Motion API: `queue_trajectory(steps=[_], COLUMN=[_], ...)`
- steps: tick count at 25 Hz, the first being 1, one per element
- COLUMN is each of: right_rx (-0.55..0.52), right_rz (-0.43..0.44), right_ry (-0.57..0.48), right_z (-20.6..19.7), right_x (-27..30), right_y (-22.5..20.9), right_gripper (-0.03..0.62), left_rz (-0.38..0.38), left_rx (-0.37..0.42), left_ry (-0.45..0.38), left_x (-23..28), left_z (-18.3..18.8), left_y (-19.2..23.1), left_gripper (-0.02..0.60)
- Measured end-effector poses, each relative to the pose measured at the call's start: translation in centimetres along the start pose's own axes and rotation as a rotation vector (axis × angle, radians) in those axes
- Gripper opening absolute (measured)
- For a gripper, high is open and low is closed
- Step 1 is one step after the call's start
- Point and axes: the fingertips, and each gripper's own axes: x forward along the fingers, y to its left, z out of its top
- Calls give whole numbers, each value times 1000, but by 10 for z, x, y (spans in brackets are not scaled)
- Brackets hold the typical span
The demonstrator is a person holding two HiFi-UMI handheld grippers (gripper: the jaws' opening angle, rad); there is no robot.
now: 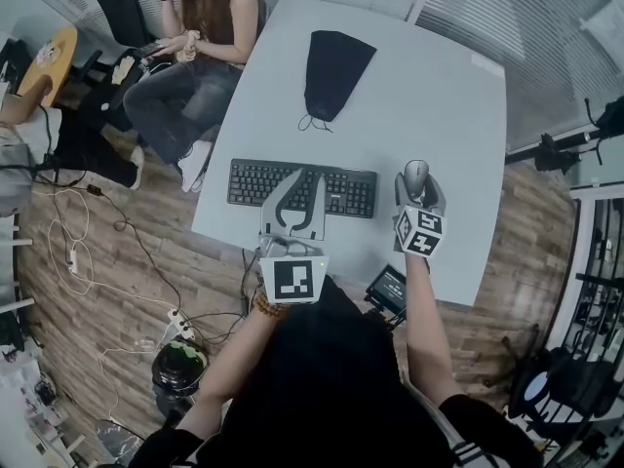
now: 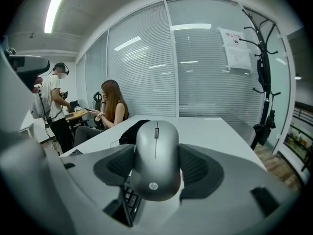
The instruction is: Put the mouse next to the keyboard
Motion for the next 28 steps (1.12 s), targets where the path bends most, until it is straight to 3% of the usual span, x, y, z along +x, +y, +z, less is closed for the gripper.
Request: queue_trajectory(steps=[28], right_rx=[34], right_rz=[13], right_ry=[152], right_z=[-57], right_x=[33], right_y=[3], right_gripper=[285], left_rz=[27], left_rx=[-16], left_ry=[41], left_x=[2], left_z=[-18], left_y=[17], left_gripper=[78])
